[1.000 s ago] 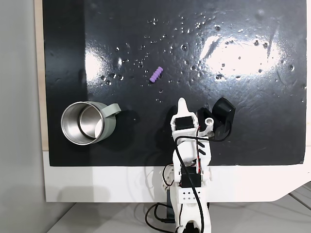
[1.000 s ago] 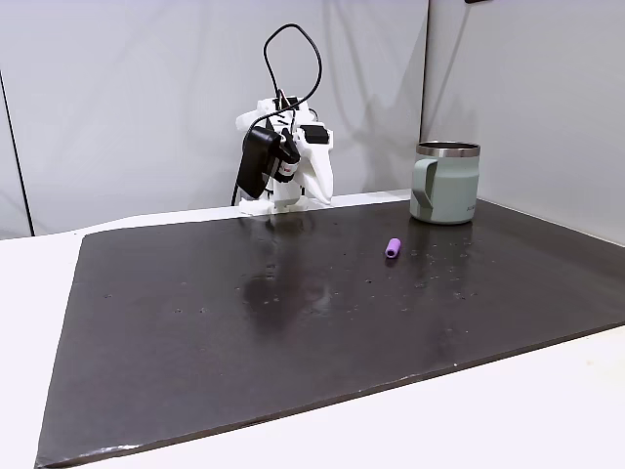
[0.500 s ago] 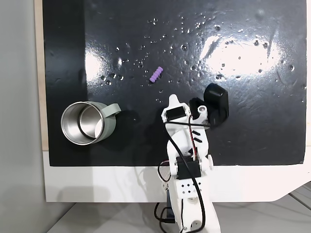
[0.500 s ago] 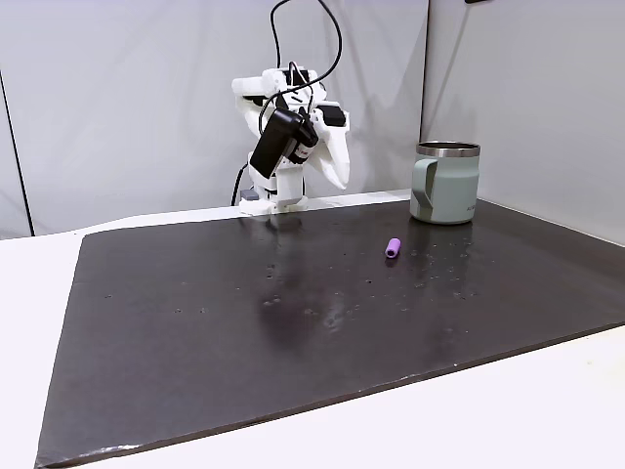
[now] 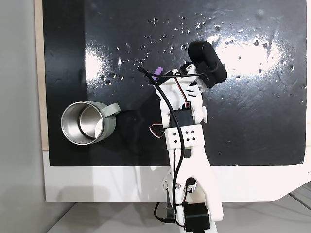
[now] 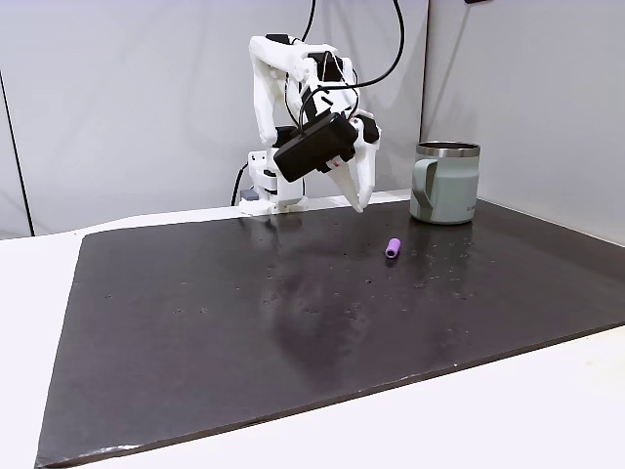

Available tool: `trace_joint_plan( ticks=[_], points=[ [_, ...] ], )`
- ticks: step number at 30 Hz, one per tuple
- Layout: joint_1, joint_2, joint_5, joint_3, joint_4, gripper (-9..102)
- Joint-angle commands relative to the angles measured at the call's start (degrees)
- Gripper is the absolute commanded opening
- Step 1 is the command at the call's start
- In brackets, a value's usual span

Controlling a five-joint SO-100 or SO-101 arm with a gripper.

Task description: Grasp a pengrip and put it in the cup.

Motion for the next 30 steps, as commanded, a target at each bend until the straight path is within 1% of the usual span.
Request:
trace_joint_plan(
  ticks=[1, 13, 18, 21, 25, 30],
  points=[
    [0.9, -3.3, -1.8, -5.7, -1.2, 0],
    [0.5, -14.0, -3.4, -12.4, -1.1, 0],
    [-0.4, -16.2, -3.5, -14.9, -0.2, 8],
    [-0.7, -17.4, -3.7, -15.9, 0.3, 11],
    [-1.2, -18.1, -4.0, -15.9, 1.1, 20],
    [-2.2, -19.1, -5.4, -15.9, 1.8, 20]
  ],
)
